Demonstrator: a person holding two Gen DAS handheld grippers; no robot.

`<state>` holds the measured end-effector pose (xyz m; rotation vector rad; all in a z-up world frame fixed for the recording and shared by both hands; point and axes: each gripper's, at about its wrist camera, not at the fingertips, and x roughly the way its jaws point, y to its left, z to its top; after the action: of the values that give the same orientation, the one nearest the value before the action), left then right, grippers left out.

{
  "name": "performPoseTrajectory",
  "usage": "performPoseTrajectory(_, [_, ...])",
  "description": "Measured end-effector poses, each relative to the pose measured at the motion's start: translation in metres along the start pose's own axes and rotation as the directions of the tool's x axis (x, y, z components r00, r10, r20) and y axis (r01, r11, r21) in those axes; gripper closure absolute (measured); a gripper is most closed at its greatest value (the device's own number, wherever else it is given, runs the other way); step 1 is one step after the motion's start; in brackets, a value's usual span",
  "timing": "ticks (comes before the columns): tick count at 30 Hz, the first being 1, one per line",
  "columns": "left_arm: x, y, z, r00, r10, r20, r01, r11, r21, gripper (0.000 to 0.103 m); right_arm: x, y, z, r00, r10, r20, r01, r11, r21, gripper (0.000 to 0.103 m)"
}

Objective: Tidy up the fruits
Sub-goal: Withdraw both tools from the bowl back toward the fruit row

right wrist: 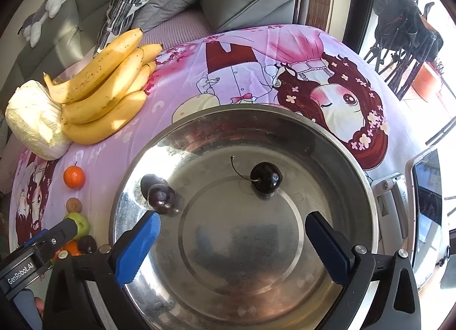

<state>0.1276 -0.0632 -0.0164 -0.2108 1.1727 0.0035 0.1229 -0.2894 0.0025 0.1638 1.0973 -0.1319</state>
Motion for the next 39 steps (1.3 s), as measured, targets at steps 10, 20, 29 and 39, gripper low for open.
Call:
performPoseTrajectory(10, [-0.008,-0.002,-0.006,0.999,-0.045,0.009,0.044,0.998,0.032,0.008,-0.005,0.01,-0.002,0.999,0.048,0.013,-0.048,0.998,-0.033,0.0])
performPoseTrajectory(20, [-0.026,0.013,-0.009,0.997,0.024,0.068,-0.025,1.0,0.017,0.008,-0.008,0.03,-0.005,0.993,0.119,0.017,-0.117,0.99,-0.076,0.0])
performPoseTrajectory(29, [-0.033,0.031,-0.014,0.992,0.101,0.069,-0.099,0.994,-0.034,0.008,-0.014,0.055,-0.011,0.984,0.173,0.03,-0.169,0.979,-0.114,0.0])
performPoseTrajectory(39, [-0.035,0.076,-0.02,0.988,0.153,0.029,-0.147,0.979,-0.141,0.008,-0.012,0.109,-0.03,0.97,0.242,0.001,-0.234,0.941,-0.244,0.0])
